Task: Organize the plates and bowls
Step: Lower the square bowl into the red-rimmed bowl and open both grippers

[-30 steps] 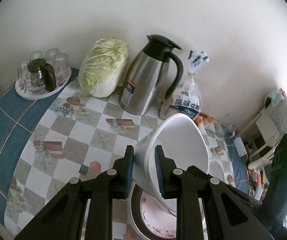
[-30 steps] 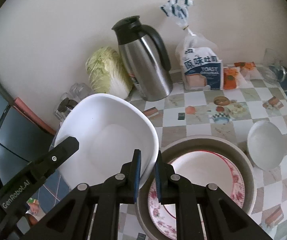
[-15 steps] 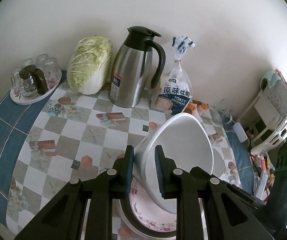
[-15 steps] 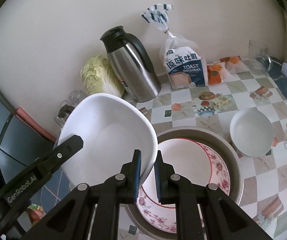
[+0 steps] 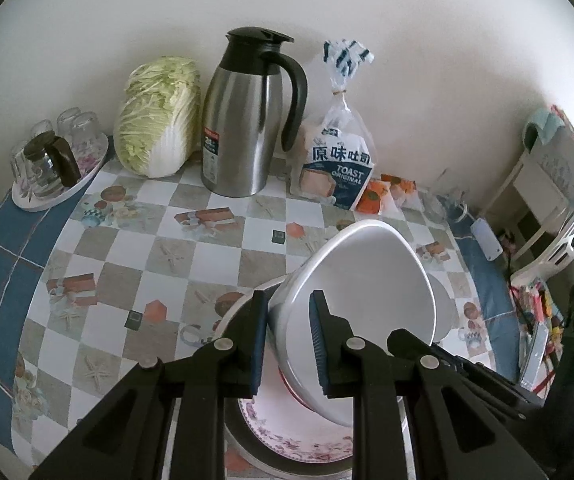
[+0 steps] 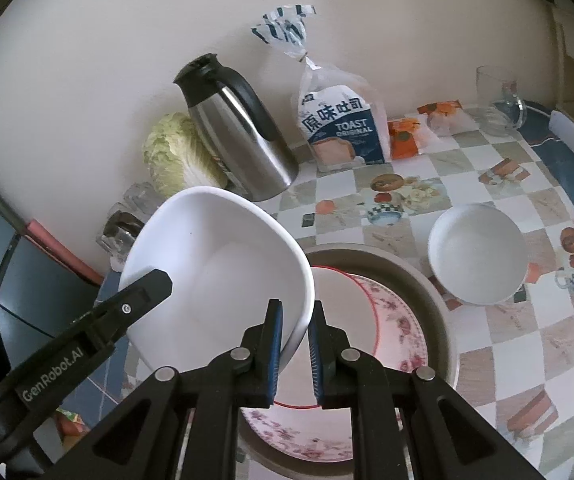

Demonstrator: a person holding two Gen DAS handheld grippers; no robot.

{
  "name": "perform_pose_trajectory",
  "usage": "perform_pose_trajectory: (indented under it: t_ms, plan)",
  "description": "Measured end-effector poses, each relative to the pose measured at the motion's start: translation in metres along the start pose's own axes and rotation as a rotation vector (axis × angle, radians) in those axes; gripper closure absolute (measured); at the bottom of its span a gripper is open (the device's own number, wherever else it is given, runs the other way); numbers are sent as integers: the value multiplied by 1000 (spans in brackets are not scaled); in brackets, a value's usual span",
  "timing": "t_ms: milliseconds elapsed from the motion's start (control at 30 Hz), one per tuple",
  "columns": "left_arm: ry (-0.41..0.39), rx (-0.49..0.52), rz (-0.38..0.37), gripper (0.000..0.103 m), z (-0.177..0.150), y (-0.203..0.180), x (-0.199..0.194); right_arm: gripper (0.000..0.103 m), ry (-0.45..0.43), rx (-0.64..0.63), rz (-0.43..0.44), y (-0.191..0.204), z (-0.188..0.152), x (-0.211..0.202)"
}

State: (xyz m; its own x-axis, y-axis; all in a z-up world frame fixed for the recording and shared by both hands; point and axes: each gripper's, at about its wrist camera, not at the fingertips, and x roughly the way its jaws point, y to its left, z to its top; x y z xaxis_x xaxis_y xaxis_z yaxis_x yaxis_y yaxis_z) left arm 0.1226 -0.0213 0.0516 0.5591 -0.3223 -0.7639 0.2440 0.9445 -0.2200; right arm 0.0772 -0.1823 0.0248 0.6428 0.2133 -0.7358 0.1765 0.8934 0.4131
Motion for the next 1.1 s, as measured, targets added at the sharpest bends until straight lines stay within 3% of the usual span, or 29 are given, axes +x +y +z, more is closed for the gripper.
perform_pose_trajectory:
  t_ms: [1100]
  plan:
    - [168,77,72,81,-15,-21,46,89,95,52,-54,-35,-1,24]
